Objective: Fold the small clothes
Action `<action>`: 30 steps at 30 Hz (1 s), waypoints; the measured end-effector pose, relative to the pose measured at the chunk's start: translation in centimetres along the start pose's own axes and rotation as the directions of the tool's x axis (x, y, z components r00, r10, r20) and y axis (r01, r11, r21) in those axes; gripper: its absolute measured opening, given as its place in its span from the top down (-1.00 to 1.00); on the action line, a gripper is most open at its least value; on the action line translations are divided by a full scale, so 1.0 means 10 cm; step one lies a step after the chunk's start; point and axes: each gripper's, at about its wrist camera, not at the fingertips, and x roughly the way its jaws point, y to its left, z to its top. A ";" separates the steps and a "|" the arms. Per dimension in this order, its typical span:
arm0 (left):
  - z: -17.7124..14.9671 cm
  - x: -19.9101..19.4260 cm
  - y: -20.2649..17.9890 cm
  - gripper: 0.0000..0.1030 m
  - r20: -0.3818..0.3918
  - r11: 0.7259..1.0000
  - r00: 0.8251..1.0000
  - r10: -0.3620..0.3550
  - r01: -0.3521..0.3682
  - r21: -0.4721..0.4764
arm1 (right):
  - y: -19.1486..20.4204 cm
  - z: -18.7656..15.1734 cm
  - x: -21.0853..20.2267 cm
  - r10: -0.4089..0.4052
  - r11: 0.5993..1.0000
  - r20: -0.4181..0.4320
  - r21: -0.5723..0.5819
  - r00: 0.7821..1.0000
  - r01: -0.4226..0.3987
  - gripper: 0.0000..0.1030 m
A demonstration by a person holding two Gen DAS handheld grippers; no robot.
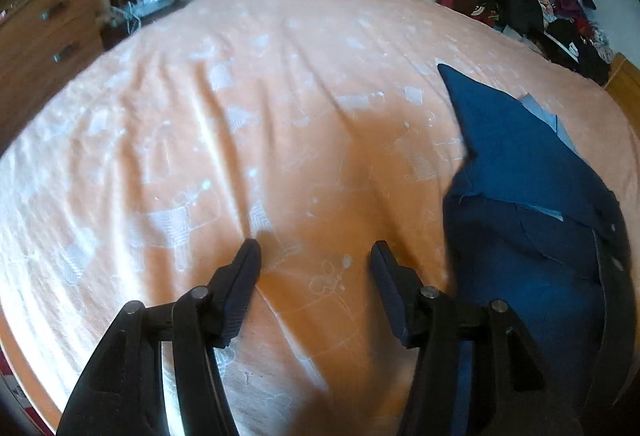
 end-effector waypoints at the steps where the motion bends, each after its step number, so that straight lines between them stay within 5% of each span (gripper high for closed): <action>1: -0.02 -0.05 -0.01 -0.15 0.012 1.000 1.000 0.003 -0.003 0.005 | -0.01 -0.05 0.04 -0.009 1.000 -0.007 -0.003 1.000 0.009 -0.52; 9: -0.16 0.01 0.42 -0.26 -0.009 0.989 1.000 0.014 -0.016 -0.145 | -0.14 -0.22 0.19 -0.022 0.999 0.007 0.038 1.000 0.022 -1.00; 15: -0.23 0.17 0.27 -0.72 -0.022 0.998 0.999 0.024 -0.025 -0.049 | -0.18 -0.30 0.19 0.016 0.998 0.061 0.051 0.998 -0.019 -1.00; 21: -0.24 0.23 0.26 -0.99 -0.030 0.999 0.999 -0.018 0.018 -0.027 | -0.23 -0.30 0.21 0.051 0.996 0.067 0.066 0.996 -0.056 -1.00; 30: -0.22 0.26 0.23 -1.00 -0.037 1.000 0.999 -0.018 0.018 -0.011 | -0.23 -0.29 0.23 0.062 0.996 0.071 0.066 0.996 -0.067 -1.00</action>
